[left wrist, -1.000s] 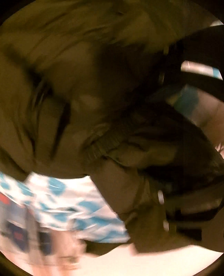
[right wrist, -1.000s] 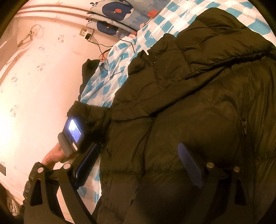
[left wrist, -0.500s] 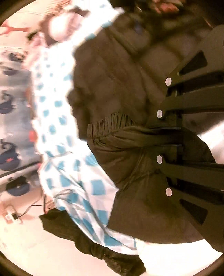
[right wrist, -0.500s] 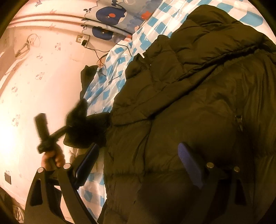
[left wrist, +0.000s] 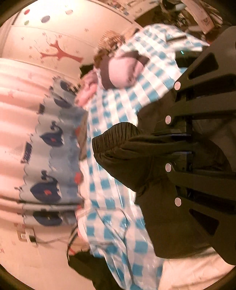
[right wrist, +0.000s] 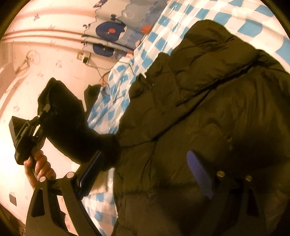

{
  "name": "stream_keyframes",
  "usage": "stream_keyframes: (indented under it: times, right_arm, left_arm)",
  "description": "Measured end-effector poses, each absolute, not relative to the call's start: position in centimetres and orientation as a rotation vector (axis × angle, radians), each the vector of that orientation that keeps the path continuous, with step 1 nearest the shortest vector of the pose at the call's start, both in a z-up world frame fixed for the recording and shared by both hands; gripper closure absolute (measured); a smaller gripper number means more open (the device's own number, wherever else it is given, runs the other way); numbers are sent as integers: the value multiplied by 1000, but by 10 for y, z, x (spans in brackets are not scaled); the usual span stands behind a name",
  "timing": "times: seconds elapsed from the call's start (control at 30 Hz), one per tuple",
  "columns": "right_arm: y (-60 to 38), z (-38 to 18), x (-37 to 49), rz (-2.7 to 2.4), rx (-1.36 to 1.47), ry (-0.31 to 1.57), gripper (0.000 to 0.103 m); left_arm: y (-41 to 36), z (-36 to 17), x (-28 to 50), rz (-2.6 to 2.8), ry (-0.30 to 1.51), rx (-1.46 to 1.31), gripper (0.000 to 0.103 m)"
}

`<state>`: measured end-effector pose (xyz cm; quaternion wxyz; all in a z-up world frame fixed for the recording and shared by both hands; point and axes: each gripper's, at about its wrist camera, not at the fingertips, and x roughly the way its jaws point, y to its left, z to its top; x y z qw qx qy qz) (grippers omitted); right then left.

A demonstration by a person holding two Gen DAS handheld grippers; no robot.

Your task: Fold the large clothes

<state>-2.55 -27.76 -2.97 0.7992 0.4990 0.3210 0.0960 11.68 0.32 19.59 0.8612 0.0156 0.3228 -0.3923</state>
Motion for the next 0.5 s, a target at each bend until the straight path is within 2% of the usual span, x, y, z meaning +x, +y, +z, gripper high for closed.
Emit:
stream_keyframes:
  times: [0.27,0.5]
  right_arm:
    - [-311,-26,-41,167,1185,604,14]
    - [-333,-22,-54,154,1244,542,14]
  left_arm:
    - [-62,193,106,-927,669,-39,94]
    - [-100,163,115,-952,712,-63,94]
